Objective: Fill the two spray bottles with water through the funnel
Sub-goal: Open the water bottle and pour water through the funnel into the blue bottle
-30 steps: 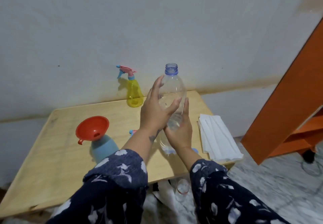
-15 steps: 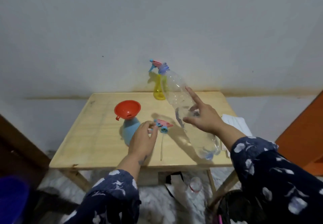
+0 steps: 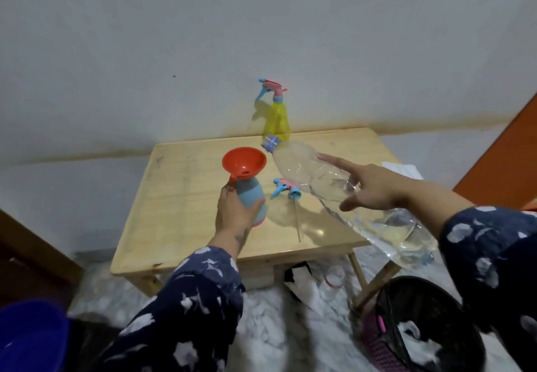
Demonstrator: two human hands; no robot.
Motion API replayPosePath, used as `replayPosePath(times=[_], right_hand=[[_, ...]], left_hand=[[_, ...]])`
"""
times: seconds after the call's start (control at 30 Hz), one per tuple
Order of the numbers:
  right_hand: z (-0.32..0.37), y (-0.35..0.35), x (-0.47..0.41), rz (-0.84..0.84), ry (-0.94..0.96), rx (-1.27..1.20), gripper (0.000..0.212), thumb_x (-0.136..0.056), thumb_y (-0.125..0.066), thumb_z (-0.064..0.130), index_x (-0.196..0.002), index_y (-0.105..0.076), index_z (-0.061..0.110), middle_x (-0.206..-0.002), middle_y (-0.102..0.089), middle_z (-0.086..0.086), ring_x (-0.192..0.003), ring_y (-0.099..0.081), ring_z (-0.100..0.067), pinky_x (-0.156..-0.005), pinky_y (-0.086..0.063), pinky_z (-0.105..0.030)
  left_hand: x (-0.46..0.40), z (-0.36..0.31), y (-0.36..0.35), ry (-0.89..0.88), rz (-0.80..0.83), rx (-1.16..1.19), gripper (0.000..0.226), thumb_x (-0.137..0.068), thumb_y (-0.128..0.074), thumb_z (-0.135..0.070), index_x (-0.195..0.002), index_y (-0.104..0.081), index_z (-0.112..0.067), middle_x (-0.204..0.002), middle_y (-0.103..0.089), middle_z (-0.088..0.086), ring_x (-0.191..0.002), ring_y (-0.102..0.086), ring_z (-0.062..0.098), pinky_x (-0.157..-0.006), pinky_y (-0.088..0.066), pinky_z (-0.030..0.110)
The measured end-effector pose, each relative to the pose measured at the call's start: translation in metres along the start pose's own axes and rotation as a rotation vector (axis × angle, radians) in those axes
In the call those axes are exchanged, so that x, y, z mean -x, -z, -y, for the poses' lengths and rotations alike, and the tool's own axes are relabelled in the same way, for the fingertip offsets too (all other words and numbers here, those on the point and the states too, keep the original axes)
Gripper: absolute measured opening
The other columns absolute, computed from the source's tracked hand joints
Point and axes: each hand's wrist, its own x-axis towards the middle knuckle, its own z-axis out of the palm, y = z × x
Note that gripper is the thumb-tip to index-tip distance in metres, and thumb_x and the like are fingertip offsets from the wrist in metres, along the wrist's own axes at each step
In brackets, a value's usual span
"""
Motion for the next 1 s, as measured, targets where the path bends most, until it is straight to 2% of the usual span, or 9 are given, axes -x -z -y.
replayPosePath(times=[0.2,0.3,0.43,0.5,0.67,1.0], right_hand=[[0.02,0.006,0.012,0.013,-0.065,0.113,0.101,-0.078,-0.074,0.03,-0.126,0.003,0.075,-0.094,-0.061,0.001,-0.085,-0.054,-0.02,-0.079,-0.039,-0.031],[0.026,0.011,0.013,0.003,-0.087,0.202,0.1,-0.079,-0.071,0.03,-0.132,0.003,0.071,-0.094,-0.056,-0.001,-0.084,-0.053,-0.022,-0.078,-0.042,-0.033],[0.03,0.015,0.017,-0.002,-0.111,0.325,0.102,-0.078,-0.068,0.027,-0.133,0.007,0.07,-0.075,-0.057,-0.005,-0.067,-0.053,-0.019,-0.067,-0.047,-0.036],[0.03,0.015,0.018,-0.007,-0.124,0.36,0.103,-0.078,-0.066,0.026,-0.129,0.01,0.072,-0.076,-0.058,-0.007,-0.067,-0.054,-0.021,-0.066,-0.048,-0.037],[0.03,0.016,0.019,-0.036,-0.128,0.419,0.102,-0.078,-0.062,0.024,-0.129,0.013,0.072,-0.072,-0.053,-0.006,-0.065,-0.053,-0.021,-0.056,-0.044,-0.035],[0.034,0.022,0.013,-0.073,-0.068,0.502,0.099,-0.081,-0.059,0.023,-0.13,0.013,0.07,-0.071,-0.048,-0.003,-0.062,-0.05,-0.019,-0.053,-0.039,-0.032]], left_hand=[[0.0,0.007,0.008,-0.009,0.108,0.052,0.063,-0.083,-0.073,-0.031,-0.137,-0.045,-0.016,-0.131,-0.056,0.006,-0.113,-0.057,0.027,-0.084,-0.047,0.035],[-0.003,0.007,0.013,-0.015,0.16,0.025,0.06,-0.084,-0.072,-0.032,-0.136,-0.046,-0.017,-0.13,-0.057,0.005,-0.112,-0.058,0.027,-0.09,-0.05,0.041],[-0.005,0.007,0.017,-0.055,0.198,0.005,0.061,-0.085,-0.072,-0.031,-0.138,-0.044,-0.018,-0.13,-0.057,0.006,-0.113,-0.058,0.028,-0.092,-0.05,0.044],[-0.005,0.007,0.018,-0.07,0.206,-0.01,0.061,-0.085,-0.071,-0.031,-0.138,-0.044,-0.018,-0.131,-0.057,0.006,-0.114,-0.057,0.028,-0.092,-0.05,0.043],[-0.006,0.005,0.019,-0.068,0.225,-0.026,0.061,-0.086,-0.07,-0.031,-0.139,-0.042,-0.018,-0.133,-0.055,0.007,-0.116,-0.056,0.029,-0.094,-0.05,0.046],[-0.006,0.004,0.018,-0.019,0.212,-0.047,0.061,-0.085,-0.071,-0.032,-0.137,-0.043,-0.017,-0.131,-0.055,0.007,-0.116,-0.056,0.029,-0.093,-0.05,0.044]])
